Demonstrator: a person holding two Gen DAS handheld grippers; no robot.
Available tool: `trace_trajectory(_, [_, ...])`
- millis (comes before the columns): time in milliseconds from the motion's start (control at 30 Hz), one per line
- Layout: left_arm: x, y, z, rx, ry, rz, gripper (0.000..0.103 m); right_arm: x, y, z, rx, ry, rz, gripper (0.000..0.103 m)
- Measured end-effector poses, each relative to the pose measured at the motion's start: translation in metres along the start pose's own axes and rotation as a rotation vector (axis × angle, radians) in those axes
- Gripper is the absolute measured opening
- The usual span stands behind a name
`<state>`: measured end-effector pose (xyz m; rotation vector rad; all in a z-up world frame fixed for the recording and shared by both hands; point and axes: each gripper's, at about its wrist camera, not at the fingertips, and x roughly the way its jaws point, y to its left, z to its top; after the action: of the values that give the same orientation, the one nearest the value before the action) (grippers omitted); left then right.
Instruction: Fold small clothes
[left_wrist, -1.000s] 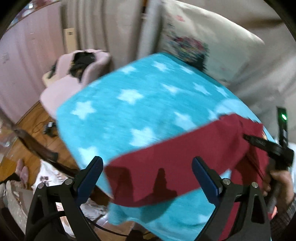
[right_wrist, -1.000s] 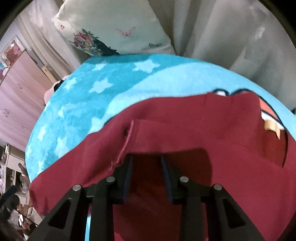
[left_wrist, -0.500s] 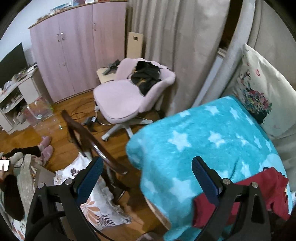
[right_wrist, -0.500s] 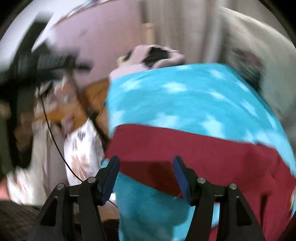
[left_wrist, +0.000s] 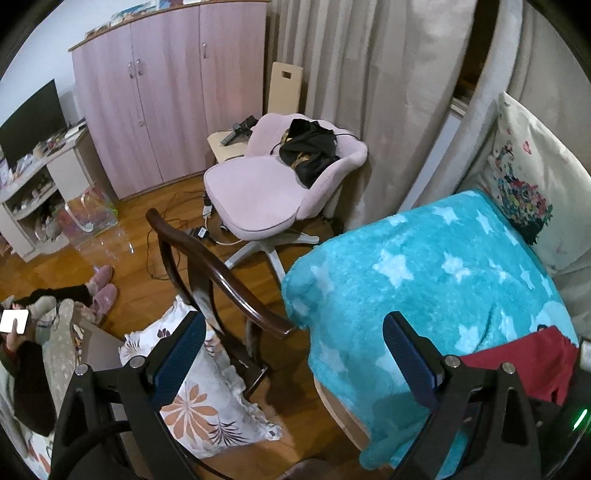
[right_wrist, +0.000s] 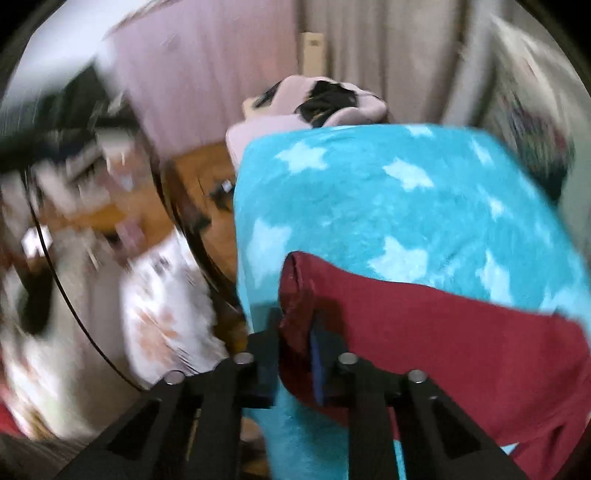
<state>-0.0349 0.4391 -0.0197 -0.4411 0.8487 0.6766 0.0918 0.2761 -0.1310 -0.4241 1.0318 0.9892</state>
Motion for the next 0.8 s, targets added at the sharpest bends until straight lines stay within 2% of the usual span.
trace_trajectory(67, [0.001,0.002,0.000,-0.015,0.004,-0.008,0.096,-0.005,-0.025,0.004,0.141,-0.006,0.095,0.012])
trace_trajectory(167, [0.000,0.002,0.000,-0.015,0.002,-0.015,0.096,-0.012,-0.047,0.008,0.268,-0.016,0.168,0.012])
trace_trajectory(333, [-0.005,0.004,0.003,-0.024,-0.013,-0.016,0.096,-0.013,-0.037,0.036,0.283,-0.029,0.235,0.012])
trace_trajectory(467, [-0.007,0.005,0.008,-0.034,-0.020,-0.009,0.096,-0.021,-0.030,0.069,0.287,-0.082,0.301,0.012])
trace_trajectory(600, [-0.012,-0.004,0.013,-0.017,-0.041,-0.026,0.097,-0.044,-0.040,0.092,0.318,-0.169,0.321,0.012])
trace_trajectory(667, [-0.013,-0.013,0.013,0.003,-0.048,-0.041,0.096,-0.059,-0.057,0.090,0.363,-0.204,0.331,0.011])
trace_trajectory(800, [-0.015,-0.045,0.009,0.063,-0.052,-0.092,0.097,-0.099,-0.108,0.065,0.469,-0.270,0.271,0.012])
